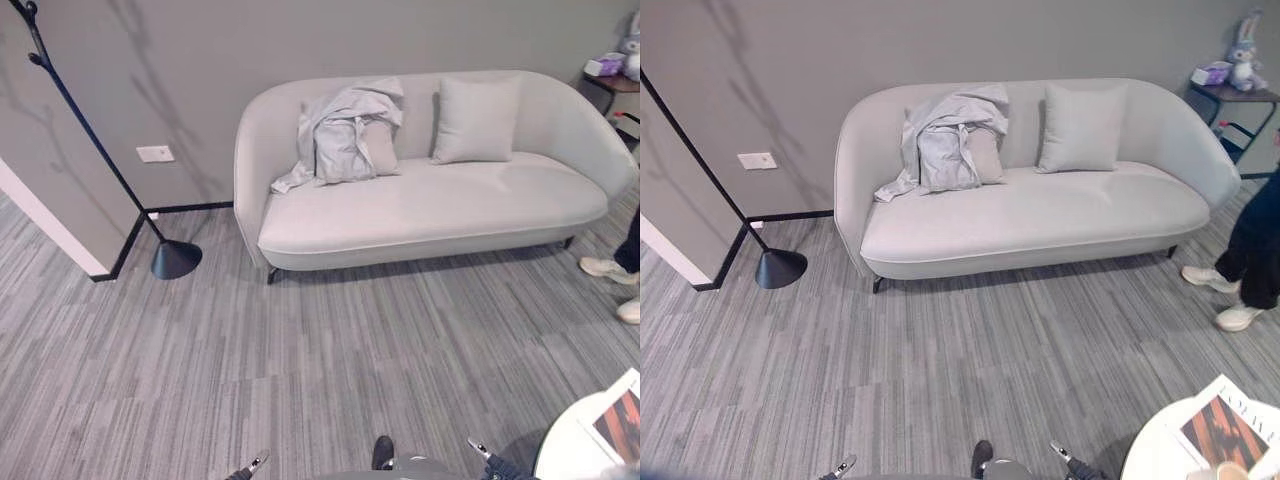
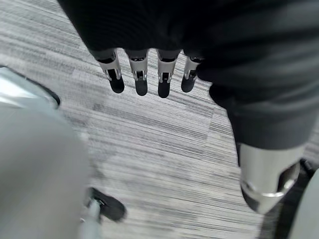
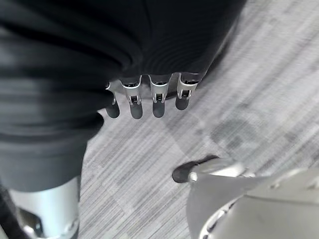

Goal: Hang the clothes on the sofa on the clothes rack.

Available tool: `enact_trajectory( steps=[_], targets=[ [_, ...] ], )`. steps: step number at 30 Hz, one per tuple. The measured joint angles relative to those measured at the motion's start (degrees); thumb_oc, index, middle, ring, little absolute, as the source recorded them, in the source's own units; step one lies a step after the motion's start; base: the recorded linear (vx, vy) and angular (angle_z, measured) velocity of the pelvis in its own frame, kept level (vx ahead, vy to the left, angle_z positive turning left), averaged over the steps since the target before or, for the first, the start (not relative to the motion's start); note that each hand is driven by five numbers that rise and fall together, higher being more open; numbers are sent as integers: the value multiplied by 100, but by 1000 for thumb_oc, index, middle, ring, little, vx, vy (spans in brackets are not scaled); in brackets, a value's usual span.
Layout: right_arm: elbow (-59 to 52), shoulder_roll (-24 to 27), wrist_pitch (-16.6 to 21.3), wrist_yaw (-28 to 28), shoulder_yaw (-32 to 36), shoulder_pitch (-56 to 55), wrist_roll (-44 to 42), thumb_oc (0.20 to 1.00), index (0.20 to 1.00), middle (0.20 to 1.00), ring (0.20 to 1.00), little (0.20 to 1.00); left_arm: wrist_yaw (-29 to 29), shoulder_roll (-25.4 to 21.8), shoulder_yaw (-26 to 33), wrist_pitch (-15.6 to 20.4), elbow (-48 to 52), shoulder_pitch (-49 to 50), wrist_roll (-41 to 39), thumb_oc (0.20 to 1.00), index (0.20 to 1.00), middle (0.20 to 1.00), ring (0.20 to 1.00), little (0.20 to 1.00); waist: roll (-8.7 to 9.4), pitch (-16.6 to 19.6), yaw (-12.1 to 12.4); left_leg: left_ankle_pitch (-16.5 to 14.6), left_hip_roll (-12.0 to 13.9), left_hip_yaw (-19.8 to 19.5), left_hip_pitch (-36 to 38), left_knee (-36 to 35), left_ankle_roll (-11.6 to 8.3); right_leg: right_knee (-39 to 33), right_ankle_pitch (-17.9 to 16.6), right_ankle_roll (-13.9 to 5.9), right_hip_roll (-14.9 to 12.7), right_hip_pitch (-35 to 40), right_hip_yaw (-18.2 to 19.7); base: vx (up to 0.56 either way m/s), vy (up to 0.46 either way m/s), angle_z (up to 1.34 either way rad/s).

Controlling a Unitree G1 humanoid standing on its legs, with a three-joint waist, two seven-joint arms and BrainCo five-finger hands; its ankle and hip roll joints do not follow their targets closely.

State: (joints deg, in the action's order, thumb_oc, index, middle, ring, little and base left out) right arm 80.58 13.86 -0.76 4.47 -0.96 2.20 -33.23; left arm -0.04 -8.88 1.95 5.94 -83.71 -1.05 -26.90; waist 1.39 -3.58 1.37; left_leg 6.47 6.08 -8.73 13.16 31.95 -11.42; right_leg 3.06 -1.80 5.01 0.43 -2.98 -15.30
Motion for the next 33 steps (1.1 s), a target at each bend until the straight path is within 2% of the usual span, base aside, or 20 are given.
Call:
enact_trajectory(
  steps=[2, 3, 4, 5, 7, 8, 9, 12, 13, 15, 16, 19, 20, 23, 25, 27, 30, 31, 32, 33],
  targets=[
    [-370, -4, 75, -42, -89, -65, 85, 1000, 1000, 1000, 1000, 1000, 27, -27, 42, 39, 229, 18, -172, 1000, 1000, 1000, 1000, 1000, 145, -50, 214, -60, 35, 68, -1440, 1890, 249, -175, 327, 190, 108, 369, 6, 419, -420, 18],
    [-442, -21, 74, -117, -140, -85, 151, 1000, 1000, 1000, 1000, 1000, 70, -94, 17, 27, 313, -8, -168, 1000, 1000, 1000, 1000, 1000, 226, -91, 272, -89, 202, 366, -1914, 2413, 496, -310, 291, 244, 94, 538, -145, 189, -130, 12],
    [-476, -52, 132, -127, -173, -58, 205, 1000, 1000, 1000, 1000, 1000, 84, -222, 20, 24, 328, -62, -166, 1000, 1000, 1000, 1000, 1000, 336, -154, 303, -175, 521, 855, -2355, 2843, 958, -509, 237, 176, 89, 852, -182, 327, -146, 27],
    [-511, -64, 122, -209, -295, -12, 293, 1000, 1000, 1000, 1000, 1000, 107, -326, -15, 27, 436, 11, -142, 1000, 1000, 1000, 1000, 1000, 488, -228, 354, -315, 535, 1026, -2734, 2825, 1075, -590, 386, 256, -6, 1019, -193, 374, -45, 29],
    [-567, 5, 119, -348, -299, 215, 345, 1000, 1000, 1000, 1000, 1000, 102, -403, -219, 45, 617, 30, -115, 1000, 1000, 1000, 1000, 1000, 664, -330, 468, -515, 381, 1282, -3477, 2266, 1060, -727, 590, 156, -125, 1222, -134, 410, 82, 11],
    [-710, 68, 138, -403, -287, 349, 341, 1000, 1000, 1000, 1000, 1000, 100, -364, -204, 39, 626, -15, -121, 1000, 1000, 1000, 1000, 1000, 676, -363, 476, -557, 228, 1390, -3712, 1270, 993, -851, 622, 15, -178, 1283, -142, 454, 157, -29],
    [-781, 145, 178, -429, -296, 582, 329, 1000, 1000, 1000, 1000, 1000, 104, -275, -194, 15, 578, 42, -128, 1000, 1000, 1000, 1000, 1000, 532, -442, 575, -487, 159, 1602, -3725, -314, 930, -856, 695, -171, -186, 1489, -77, 540, 166, -33],
    [-839, 291, 290, -446, -298, 662, 267, 1000, 1000, 1000, 1000, 1000, 102, -144, -134, 7, 322, 97, -159, 1000, 1000, 1000, 1000, 1000, 116, -445, 586, -265, -108, 1697, -3507, -3143, 638, -860, 977, -403, -74, 1915, -230, 469, 96, -10],
    [-838, 265, 290, -433, -310, 622, 268, 1000, 1000, 1000, 1000, 1000, 103, -141, -133, 0, 298, 200, -171, 1000, 1000, 1000, 1000, 1000, -5, -441, 684, -276, -189, 1695, -3566, -3207, 625, -862, 1150, -483, -119, 2146, -197, 807, 137, -20],
    [-716, -39, 180, -478, -391, 565, 278, 1000, 1000, 1000, 1000, 1000, 83, -258, 492, -13, -285, 408, -133, 1000, 1000, 1000, 1000, 1000, 151, -299, 744, -423, -444, 1730, -3265, -2763, 929, -850, 1667, -816, -408, 2686, -59, 687, 126, -36],
    [-733, -149, 189, -439, -526, 531, 282, 1000, 1000, 1000, 1000, 1000, 106, -334, 519, -105, -313, 560, -125, 1000, 1000, 1000, 1000, 1000, 211, -232, 717, 66, -589, 1736, -3291, -2531, 1221, -747, 1624, -879, -530, 2875, 7, 558, 118, -7],
    [-943, -519, 165, -449, -649, 354, 490, 1000, 1000, 1000, 1000, 1000, 115, -504, 752, -212, -355, 489, -99, 1000, 1000, 1000, 1000, 1000, 617, -91, 882, 27, -880, 1869, -2804, -2431, 1482, 1230, 1415, -880, -1103, 2336, 167, 492, 186, 4],
    [-1046, -591, 172, -432, -697, 360, 532, 1000, 1000, 1000, 1000, 1000, 105, -543, 713, -186, -313, 473, -97, 1000, 1000, 1000, 1000, 1000, 620, -27, 915, -22, -914, 1876, -2539, -2623, 1500, 1712, 1410, -977, -1156, 2103, 278, 402, 248, -28],
    [-1656, -569, 171, -508, -760, 405, 780, 1000, 1000, 1000, 1000, 1000, 182, -585, 607, -237, 81, 269, -55, 1000, 1000, 1000, 1000, 1000, 530, -52, 822, -227, -1161, 1828, -1627, -3291, 1777, 4285, 9, -1386, -1578, 953, 386, 357, 218, 0],
    [-2380, -383, 175, -857, -758, 380, 1119, 1000, 1000, 1000, 1000, 1000, 332, -601, -46, -157, 807, 82, -37, 1000, 1000, 1000, 1000, 1000, 331, -48, 649, -452, -1340, 1634, -1042, -3494, 2060, 5414, 319, -1403, -1902, 38, 273, 365, 103, 35],
    [-3167, -159, 133, -1122, -770, 308, 1525, 1000, 1000, 1000, 1000, 1000, 433, -544, -207, -103, 1324, 79, 79, 1000, 1000, 1000, 1000, 1000, 55, -31, 526, -374, -1307, 1530, -794, -3592, 2020, 5032, 874, -1268, -1820, -410, 120, 299, -67, 37],
    [-4592, 452, 85, -1453, -757, 62, 2660, 1000, 1000, 1000, 1000, 1000, 481, -487, -190, 26, 1972, 142, 110, 1000, 1000, 1000, 1000, 1000, -202, -51, 316, -549, -1314, 1251, -597, -3596, 1835, 3353, 1136, -1203, -1583, -904, 12, 299, -177, 48],
    [-4997, 742, 149, -1624, -692, -59, 3146, 1000, 1000, 1000, 1000, 1000, 497, -483, -182, 91, 2221, 252, 109, 1000, 1000, 1000, 1000, 1000, -227, -87, 283, -555, -1331, 1219, -520, -3557, 1827, 2167, 1040, -1114, -1463, -805, -2, 321, -217, 89],
    [-4979, 1235, -13, -1895, -664, -58, 4137, 1000, 1000, 1000, 1000, 1000, 535, -489, -97, 163, 1822, 266, 230, 1000, 1000, 1000, 1000, 1000, -243, -78, 234, -716, -1340, 899, -291, -3574, 1587, 498, 354, -1271, -1303, -825, 380, 440, -251, 90],
    [-4964, 1321, -17, -1944, -601, -52, 4320, 1000, 1000, 1000, 1000, 1000, 560, -489, -54, 152, 1679, 270, 281, 1000, 1000, 1000, 1000, 1000, -212, -96, 219, -758, -1347, 907, -217, -3603, 1587, 22, 139, -1252, -1272, -779, 499, 300, -149, 82]
  ],
)
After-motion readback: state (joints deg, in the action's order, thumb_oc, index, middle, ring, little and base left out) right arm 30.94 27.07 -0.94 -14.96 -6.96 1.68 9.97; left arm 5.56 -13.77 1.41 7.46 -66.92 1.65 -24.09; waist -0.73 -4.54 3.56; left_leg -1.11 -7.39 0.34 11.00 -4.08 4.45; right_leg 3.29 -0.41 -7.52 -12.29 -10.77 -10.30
